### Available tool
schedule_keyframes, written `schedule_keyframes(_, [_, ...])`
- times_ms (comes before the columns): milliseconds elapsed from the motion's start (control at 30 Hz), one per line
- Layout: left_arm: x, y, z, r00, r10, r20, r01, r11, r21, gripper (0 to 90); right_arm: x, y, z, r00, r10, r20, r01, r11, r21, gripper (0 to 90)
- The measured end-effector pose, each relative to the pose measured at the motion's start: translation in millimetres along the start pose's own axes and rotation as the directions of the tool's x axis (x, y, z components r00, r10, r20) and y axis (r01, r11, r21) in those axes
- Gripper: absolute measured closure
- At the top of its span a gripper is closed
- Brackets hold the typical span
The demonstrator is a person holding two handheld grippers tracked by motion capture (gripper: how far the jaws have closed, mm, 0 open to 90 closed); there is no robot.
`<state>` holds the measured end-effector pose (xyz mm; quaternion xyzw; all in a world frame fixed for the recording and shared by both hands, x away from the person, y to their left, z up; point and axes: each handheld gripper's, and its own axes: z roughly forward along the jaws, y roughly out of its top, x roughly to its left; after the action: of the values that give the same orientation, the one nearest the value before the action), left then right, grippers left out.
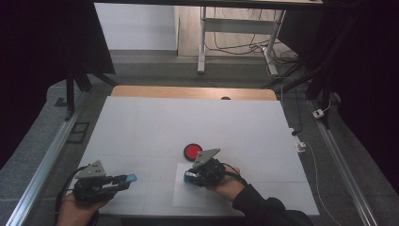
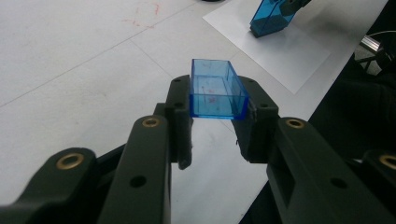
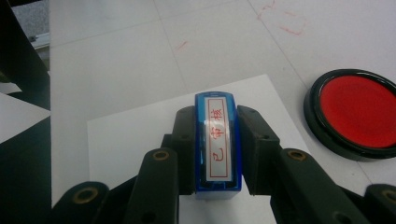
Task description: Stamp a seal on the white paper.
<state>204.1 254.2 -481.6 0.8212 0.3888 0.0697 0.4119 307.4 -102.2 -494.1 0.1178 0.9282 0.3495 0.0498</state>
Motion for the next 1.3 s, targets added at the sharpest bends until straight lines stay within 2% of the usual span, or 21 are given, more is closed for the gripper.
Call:
schedule_keyframes(100, [0.0,0.0,0.0,1.0,0.002,0.0,-0.002,1.0,0.001,68.4,-0.4,-0.7,1.3,0.9999,-0.012,-0.001,0.012,1.0,0.001,70.3])
schedule_keyframes(400, [-0.4,0.2,0.3,1.0,0.003,-0.002,-0.003,1.0,0.003,68.4,-1.8,-2.8,2.2,0.9997,0.008,-0.021,-0.008,1.0,-0.004,70.5])
schedule_keyframes(700, [-0.3,0.2,0.3,1.0,0.002,-0.002,-0.002,1.0,0.004,68.4,-1.8,-4.4,2.5,0.9995,0.024,-0.021,-0.024,1.0,-0.014,70.6])
schedule_keyframes(967, [-0.3,0.3,0.4,1.0,0.002,-0.002,-0.002,1.0,0.005,68.4,4.6,-3.6,2.6,0.9998,-0.013,0.015,0.013,1.0,-0.006,70.6])
schedule_keyframes(1167, [-0.3,0.4,0.5,1.0,0.003,-0.002,-0.003,1.0,0.006,68.4,11.4,-1.7,2.9,0.9965,-0.066,0.051,0.065,0.998,0.013,70.6])
schedule_keyframes(1300, [-0.2,0.4,0.5,1.0,0.002,-0.002,-0.002,1.0,0.005,68.4,14.5,-1.3,3.6,0.9948,-0.079,0.065,0.078,0.997,0.012,70.6])
